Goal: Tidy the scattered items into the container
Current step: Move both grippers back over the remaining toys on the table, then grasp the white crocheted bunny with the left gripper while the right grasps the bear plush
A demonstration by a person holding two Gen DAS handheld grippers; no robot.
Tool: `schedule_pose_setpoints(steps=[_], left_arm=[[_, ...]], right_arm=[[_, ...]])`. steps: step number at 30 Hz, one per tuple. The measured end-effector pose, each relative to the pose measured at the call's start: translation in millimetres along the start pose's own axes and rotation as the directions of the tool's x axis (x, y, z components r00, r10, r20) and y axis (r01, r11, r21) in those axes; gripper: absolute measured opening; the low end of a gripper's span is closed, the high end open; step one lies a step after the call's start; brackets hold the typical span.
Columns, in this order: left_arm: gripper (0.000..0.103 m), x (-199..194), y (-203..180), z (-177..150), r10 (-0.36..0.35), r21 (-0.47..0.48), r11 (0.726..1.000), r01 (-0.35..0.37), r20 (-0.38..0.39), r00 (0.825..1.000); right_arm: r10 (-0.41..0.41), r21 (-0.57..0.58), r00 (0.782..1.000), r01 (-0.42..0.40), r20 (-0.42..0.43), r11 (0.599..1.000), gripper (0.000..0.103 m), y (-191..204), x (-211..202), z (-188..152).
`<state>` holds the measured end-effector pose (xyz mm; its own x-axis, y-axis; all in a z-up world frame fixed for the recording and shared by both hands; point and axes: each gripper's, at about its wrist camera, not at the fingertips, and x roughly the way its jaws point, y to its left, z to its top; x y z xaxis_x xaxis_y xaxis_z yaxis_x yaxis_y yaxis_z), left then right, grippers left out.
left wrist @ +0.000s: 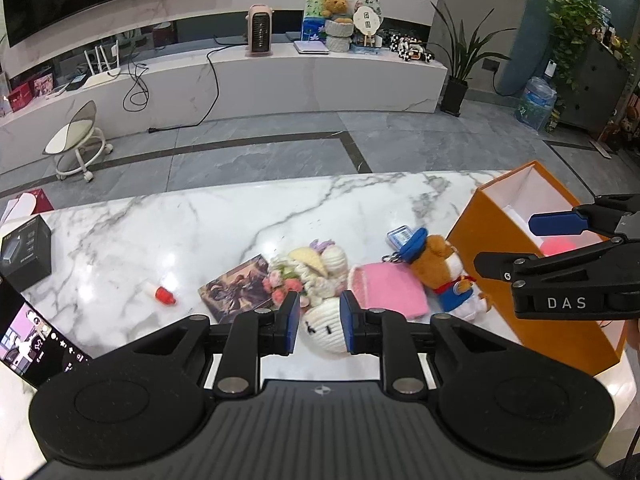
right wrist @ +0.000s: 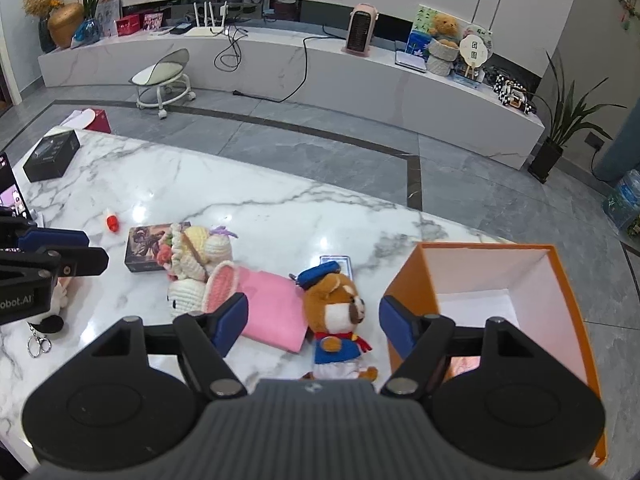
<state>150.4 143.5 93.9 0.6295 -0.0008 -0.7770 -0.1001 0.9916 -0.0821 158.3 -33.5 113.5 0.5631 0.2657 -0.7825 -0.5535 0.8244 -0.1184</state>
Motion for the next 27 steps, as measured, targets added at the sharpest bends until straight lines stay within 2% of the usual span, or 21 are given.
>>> schedule_pose_setpoints(steps=[6,10,15,27], left_arm=[[0.03,20,6,-8,-0.005,-0.02,1.0,0.004,-0.03,1.0],[0.039,33,5,-11,-0.014,-0.028,1.0,0.013,-0.045,0.999],[0.044,52,2,-13,-0.021,-0.025,1.0,0.019,-0.071,0.997],[0.044,84,-2,-17,-0.029,-0.022,0.999,0.026,-0.122,0.992]], right_arm=[[-0.002,-0.003,1.0,0.002,-0.03,1.0,0.075,1,18,-5],[-0.008,0.005,0.999,0.008,-0.051,1.0,0.077,-6,33,-9],[-0.013,0.016,0.997,0.014,-0.076,1.0,0.077,-14,50,-15],[-0.008,0.04,0.993,0.012,-0.117,0.999,0.077,-28,85,-22]])
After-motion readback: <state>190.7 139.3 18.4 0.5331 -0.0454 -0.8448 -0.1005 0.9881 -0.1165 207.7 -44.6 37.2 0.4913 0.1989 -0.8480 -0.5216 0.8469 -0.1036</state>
